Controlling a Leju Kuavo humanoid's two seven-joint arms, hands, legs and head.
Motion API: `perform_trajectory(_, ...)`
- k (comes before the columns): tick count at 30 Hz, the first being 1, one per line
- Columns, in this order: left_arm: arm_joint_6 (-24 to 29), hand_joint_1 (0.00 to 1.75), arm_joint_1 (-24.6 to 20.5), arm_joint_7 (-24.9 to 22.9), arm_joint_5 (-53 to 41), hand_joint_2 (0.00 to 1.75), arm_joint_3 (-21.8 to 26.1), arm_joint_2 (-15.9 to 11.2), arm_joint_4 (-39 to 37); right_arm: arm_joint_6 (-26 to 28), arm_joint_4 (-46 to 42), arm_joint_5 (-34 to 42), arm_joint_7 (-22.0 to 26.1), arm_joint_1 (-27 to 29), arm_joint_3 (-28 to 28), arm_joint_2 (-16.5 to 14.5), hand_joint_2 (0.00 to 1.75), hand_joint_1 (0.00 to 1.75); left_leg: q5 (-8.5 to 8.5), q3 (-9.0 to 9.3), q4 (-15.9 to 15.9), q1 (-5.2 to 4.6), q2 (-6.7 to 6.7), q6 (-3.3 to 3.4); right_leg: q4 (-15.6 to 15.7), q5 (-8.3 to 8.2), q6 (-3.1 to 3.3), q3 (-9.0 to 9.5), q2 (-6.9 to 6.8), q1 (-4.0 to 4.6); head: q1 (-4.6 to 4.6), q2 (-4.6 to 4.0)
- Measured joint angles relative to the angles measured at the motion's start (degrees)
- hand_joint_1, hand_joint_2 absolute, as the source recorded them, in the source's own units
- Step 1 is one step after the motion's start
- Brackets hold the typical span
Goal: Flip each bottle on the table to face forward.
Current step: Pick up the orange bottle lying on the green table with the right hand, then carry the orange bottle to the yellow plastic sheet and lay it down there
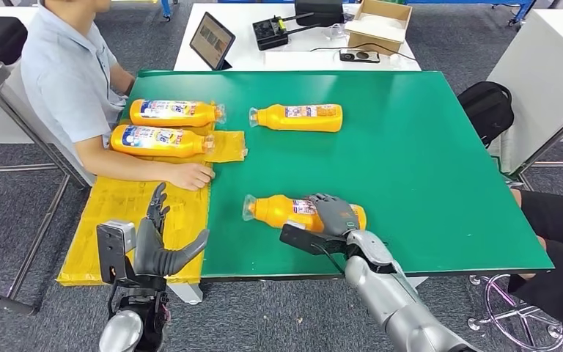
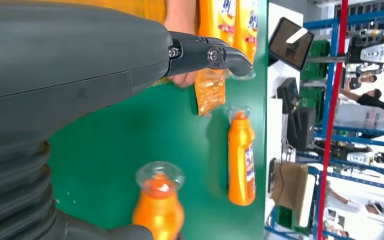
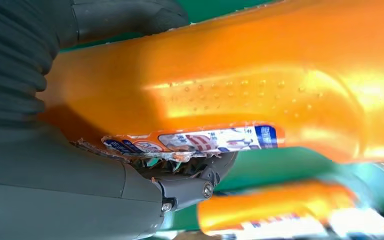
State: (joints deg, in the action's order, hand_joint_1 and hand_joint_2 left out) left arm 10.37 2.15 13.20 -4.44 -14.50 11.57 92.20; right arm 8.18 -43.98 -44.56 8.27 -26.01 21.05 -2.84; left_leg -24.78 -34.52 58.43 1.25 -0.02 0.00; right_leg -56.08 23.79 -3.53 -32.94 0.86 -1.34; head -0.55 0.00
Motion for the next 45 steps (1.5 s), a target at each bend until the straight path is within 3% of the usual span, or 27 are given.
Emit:
perform_trajectory(5,-2.59,0.0,-0.27,0.41,5.95,1.75,-1.06,-0.15,-2.24,3.02,-6.0,11.54,9.26,4.43,-1.77,-1.47,1.75,1.65,0.08,-0.16,0.0,0.03,0.0,-0.01,-0.04,-0.04,0.05,-0.14,0.04,0.04,0.04,0.0)
perform_trajectory(9,-3.39,0.0,-0.14,0.49,8.73,1.75,-2.62,-0.24,-4.36,6.79,-12.39,17.67,14.56,8.25,-2.9,-3.14,1.75,1.75,0.12,-0.48,0.0,0.05,-0.11,-0.04,-0.08,-0.04,0.05,-0.39,0.02,0.06,0.05,0.0)
perform_trajectory(18,-2.62,0.0,0.65,5.09,6.77,1.75,-6.53,-0.25,-6.55,9.44,-20.04,22.65,17.74,11.83,-3.54,-5.3,1.75,1.75,0.11,-0.91,0.0,0.02,-0.15,-0.03,-0.06,-0.03,0.05,-0.79,-0.01,0.01,0.05,0.0)
perform_trajectory(23,-4.31,0.0,1.41,9.34,2.13,1.75,-9.89,-0.62,-5.37,7.76,-19.48,23.34,19.04,12.11,-2.91,-6.65,1.75,1.75,0.11,-1.0,0.0,0.03,-0.15,-0.03,-0.07,-0.03,0.05,-0.89,-0.02,0.02,0.04,0.0)
perform_trajectory(28,-5.45,0.0,1.39,10.47,-0.35,1.75,-12.88,-1.14,-4.73,7.45,-17.76,21.57,19.91,11.79,-0.64,-8.03,1.75,1.75,0.11,-1.01,0.0,0.04,-0.15,-0.03,-0.07,-0.03,0.05,-0.9,-0.02,0.03,0.03,0.0)
perform_trajectory(38,-4.97,0.0,0.07,5.53,5.69,1.75,-12.61,-0.38,-5.67,13.74,-14.49,13.65,22.88,9.96,5.93,-9.76,1.75,1.75,0.12,-1.02,0.0,0.04,-0.16,-0.03,-0.07,-0.03,0.05,-0.91,-0.05,0.02,0.02,0.0)
perform_trajectory(45,-5.98,0.0,-0.5,2.71,12.48,1.75,-12.72,0.16,-7.05,16.9,-14.31,12.68,25.36,9.56,10.2,-9.76,1.75,1.75,0.12,-1.04,0.0,0.03,-0.16,-0.04,-0.07,-0.02,0.05,-0.95,-0.05,0.02,0.03,0.0)
